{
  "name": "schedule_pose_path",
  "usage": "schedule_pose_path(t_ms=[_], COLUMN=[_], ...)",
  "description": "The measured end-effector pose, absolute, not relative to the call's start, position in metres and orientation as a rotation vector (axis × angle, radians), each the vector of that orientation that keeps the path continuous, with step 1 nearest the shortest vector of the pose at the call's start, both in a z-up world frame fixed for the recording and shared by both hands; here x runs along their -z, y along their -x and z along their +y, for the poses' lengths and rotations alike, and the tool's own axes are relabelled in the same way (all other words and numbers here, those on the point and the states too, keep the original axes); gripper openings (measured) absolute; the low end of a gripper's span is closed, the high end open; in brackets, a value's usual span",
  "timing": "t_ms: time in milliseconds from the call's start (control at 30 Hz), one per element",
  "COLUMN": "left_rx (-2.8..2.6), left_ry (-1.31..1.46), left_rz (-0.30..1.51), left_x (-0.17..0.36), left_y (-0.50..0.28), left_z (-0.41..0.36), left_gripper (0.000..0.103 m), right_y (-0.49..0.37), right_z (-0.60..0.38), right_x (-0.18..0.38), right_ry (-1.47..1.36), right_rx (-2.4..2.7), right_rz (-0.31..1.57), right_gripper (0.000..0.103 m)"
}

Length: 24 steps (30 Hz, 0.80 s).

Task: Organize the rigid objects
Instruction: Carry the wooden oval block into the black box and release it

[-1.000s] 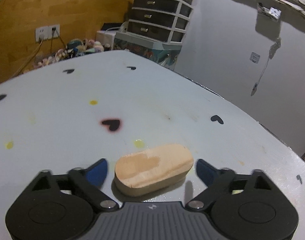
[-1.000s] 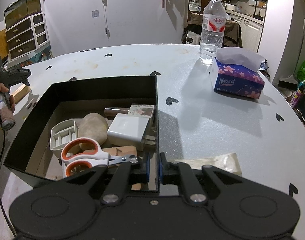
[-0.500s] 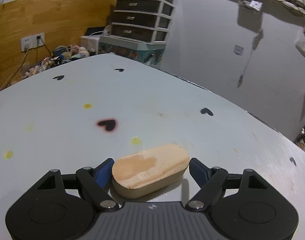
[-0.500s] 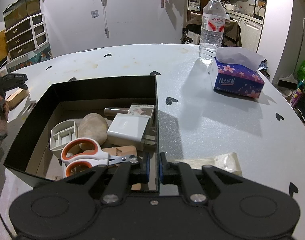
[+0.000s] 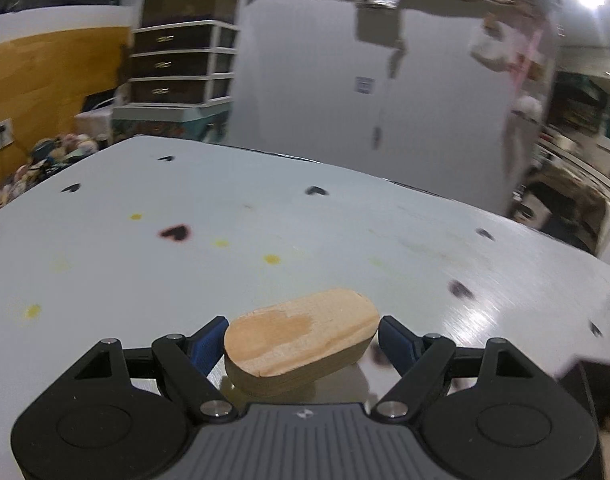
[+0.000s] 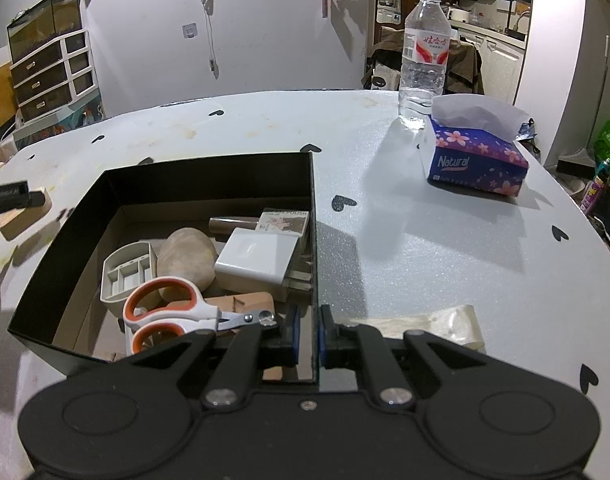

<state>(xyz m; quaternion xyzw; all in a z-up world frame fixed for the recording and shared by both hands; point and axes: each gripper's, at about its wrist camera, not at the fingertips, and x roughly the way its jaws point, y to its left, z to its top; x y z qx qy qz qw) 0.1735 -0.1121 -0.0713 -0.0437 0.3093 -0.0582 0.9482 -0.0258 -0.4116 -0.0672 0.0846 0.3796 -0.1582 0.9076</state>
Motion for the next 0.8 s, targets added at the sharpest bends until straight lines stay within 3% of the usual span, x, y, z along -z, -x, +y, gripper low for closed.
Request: schedule_pose_path(t_ms=[400, 800], left_rx=[0.338, 0.653], left_ry=[0.021, -0.146], left_rz=[0.53, 0.388], left_x=[0.038, 0.01], left_y=[-0.118, -0.088], left_z=[-0.136, -0.211], left_gripper=[0.081, 0.081], right_y=[0.026, 0.026], right_z=[-0.411, -0.411], right_x=[0.067, 0.066], right_ry=[-0.175, -0.178], right_rx=[0.326, 0.327], right_rz=[0.782, 0.78], right_gripper=[0.009, 0.01])
